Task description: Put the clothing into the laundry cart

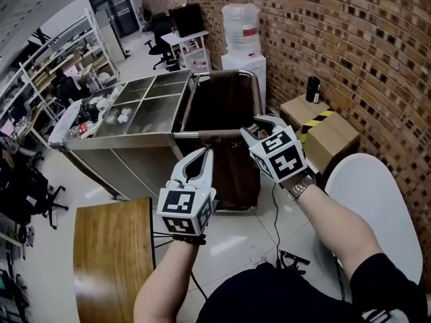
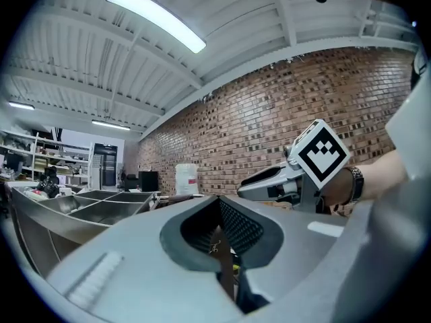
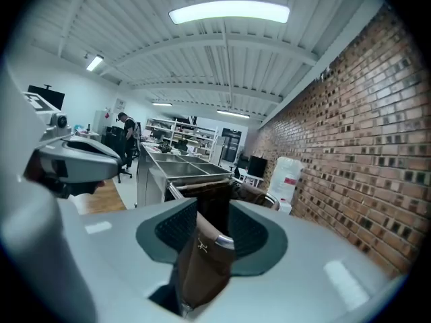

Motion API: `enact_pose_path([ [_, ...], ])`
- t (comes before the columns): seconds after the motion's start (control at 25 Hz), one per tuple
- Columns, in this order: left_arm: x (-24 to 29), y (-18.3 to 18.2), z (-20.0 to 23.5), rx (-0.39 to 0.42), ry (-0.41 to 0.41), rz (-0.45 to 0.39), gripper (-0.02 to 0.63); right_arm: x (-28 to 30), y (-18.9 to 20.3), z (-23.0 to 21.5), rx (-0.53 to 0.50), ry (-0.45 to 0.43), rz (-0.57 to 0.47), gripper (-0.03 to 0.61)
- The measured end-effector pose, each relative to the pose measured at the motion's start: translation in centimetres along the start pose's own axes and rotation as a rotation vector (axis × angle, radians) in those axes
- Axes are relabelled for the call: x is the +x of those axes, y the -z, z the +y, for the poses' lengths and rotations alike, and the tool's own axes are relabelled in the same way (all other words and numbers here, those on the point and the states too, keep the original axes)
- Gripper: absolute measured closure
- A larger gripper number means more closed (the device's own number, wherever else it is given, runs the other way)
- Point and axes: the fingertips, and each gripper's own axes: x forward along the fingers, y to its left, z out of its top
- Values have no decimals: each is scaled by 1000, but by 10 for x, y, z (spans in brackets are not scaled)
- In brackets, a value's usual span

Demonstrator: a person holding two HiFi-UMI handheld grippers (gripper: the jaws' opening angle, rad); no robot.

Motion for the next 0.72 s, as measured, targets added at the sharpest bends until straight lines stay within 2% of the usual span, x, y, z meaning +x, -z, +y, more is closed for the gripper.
enact_pose_path([
  [0.4,1,-8,-12,-19,9,-5,611,-30,-13,26,-23,-12,-75,464],
  [0.72,19,-2,-4,-23,9,-11,611,-22,-17,20,-19,-17,-131,465],
])
